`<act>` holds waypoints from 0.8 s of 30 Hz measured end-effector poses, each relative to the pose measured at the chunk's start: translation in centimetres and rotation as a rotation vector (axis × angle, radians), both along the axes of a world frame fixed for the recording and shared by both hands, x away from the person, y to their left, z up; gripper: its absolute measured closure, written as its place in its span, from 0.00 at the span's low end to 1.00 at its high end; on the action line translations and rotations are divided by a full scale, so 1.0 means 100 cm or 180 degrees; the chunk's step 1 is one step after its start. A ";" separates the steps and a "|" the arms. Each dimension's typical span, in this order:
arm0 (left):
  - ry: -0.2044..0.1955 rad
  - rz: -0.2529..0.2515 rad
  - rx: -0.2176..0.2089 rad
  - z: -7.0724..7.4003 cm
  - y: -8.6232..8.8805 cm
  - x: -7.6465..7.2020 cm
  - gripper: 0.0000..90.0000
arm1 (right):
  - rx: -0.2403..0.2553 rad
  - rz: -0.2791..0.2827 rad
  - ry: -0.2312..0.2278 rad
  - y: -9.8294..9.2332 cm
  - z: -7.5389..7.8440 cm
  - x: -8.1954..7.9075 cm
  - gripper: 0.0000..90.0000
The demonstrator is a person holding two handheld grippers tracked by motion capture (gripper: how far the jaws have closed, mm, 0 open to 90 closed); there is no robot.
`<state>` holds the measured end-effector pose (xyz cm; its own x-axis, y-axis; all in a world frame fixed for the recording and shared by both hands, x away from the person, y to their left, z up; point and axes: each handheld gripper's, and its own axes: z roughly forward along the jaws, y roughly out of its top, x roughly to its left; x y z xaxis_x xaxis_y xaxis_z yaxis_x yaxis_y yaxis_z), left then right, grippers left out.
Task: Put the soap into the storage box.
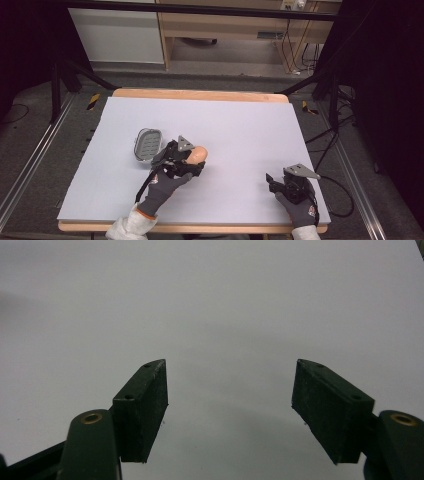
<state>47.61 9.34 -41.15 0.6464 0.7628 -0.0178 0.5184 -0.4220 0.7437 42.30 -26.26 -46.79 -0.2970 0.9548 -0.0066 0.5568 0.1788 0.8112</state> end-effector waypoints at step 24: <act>-0.0120 0.0173 -0.0128 0.020 0.038 -0.001 0.35 | -0.0007 -0.0011 0.0003 0.000 0.000 0.000 0.34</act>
<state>47.55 13.09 -39.19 0.6049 0.7959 -0.0254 0.5110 -0.3635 0.7789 42.32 -26.25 -46.81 -0.2938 0.9558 -0.0086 0.5582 0.1788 0.8102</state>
